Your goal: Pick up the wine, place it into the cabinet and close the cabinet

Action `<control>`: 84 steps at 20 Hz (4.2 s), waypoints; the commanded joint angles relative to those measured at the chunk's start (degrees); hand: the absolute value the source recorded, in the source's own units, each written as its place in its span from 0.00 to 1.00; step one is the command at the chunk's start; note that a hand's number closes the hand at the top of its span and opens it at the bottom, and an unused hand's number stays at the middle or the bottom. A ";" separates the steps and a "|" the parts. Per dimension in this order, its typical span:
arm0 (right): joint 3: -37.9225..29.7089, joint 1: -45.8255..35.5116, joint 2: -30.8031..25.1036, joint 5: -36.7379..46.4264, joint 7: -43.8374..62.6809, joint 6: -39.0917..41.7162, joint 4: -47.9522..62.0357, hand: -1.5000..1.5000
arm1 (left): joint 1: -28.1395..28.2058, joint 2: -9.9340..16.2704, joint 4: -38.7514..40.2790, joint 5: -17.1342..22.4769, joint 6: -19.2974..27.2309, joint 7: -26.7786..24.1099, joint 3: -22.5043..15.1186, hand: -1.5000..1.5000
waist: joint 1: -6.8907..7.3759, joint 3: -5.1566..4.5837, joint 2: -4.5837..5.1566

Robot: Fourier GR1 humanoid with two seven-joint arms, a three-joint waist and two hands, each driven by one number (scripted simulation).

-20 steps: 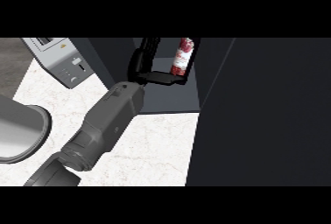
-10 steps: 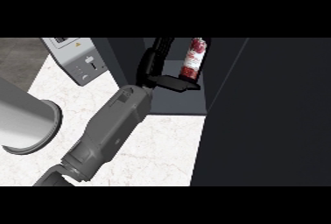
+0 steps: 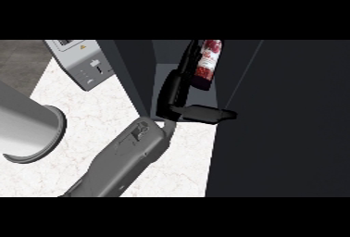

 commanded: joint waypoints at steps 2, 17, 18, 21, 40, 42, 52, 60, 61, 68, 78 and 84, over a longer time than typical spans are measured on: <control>1.73 -0.15 0.46 1.85 1.11 -1.82 -3.55 0.00 | 7.87 -0.66 -15.10 -2.14 10.13 2.24 -6.86 0.00 | -0.55 -0.03 0.20; 1.01 0.10 -1.72 0.45 1.98 -1.30 -2.95 0.00 | 33.15 6.91 -44.19 -5.71 14.46 3.16 -17.94 1.00 | -0.85 -0.02 0.56; 3.60 1.59 -0.02 2.97 1.27 -2.56 -3.80 0.00 | 35.27 8.72 -48.40 -7.44 16.93 5.21 -21.52 1.00 | -0.64 -0.01 0.46; 6.91 -2.19 -0.56 6.70 4.51 -4.44 -3.45 0.00 | 40.63 15.06 -54.67 -6.17 12.94 4.88 -20.99 1.00 | -0.51 -0.08 0.38; 28.83 -6.89 12.80 3.04 5.93 -4.01 0.44 1.00 | 63.82 41.58 -62.92 15.07 -17.93 -9.75 7.04 1.00 | 0.71 -0.27 0.28; 32.43 -8.90 12.89 3.87 7.19 -4.30 2.64 1.00 | 67.24 43.31 -63.92 16.18 -19.65 -11.33 10.54 1.00 | 0.95 -0.24 0.17; 37.56 -29.36 13.01 9.35 -2.32 -17.41 27.26 1.00 | 73.41 50.65 -59.42 27.67 -37.37 -10.88 26.21 1.00 | 2.32 -0.25 0.28; 35.67 -36.74 13.02 4.32 -19.26 -22.11 52.03 1.00 | 72.86 50.58 -52.82 29.96 -44.80 -10.35 30.59 1.00 | 2.07 -0.16 1.05; 32.83 -40.07 13.02 2.34 -18.85 -21.55 55.32 1.00 | 70.30 51.79 -52.58 33.00 -44.56 -9.08 32.28 1.00 | 2.05 -0.17 1.24; 26.73 -43.01 13.03 -1.19 -30.38 -17.68 75.27 1.00 | 71.73 52.31 -53.36 34.91 -45.92 -6.66 35.16 1.00 | 2.12 -0.11 1.44; 26.89 -38.16 8.96 0.98 -40.74 -13.71 86.07 1.00 | 71.12 52.16 -54.82 35.87 -44.35 -5.19 37.51 1.00 | 1.42 -0.05 1.83; 26.53 -36.13 5.85 1.98 -44.15 -12.29 87.58 1.00 | 70.61 52.16 -56.29 36.78 -42.64 -4.53 37.71 1.00 | 1.45 -0.05 2.40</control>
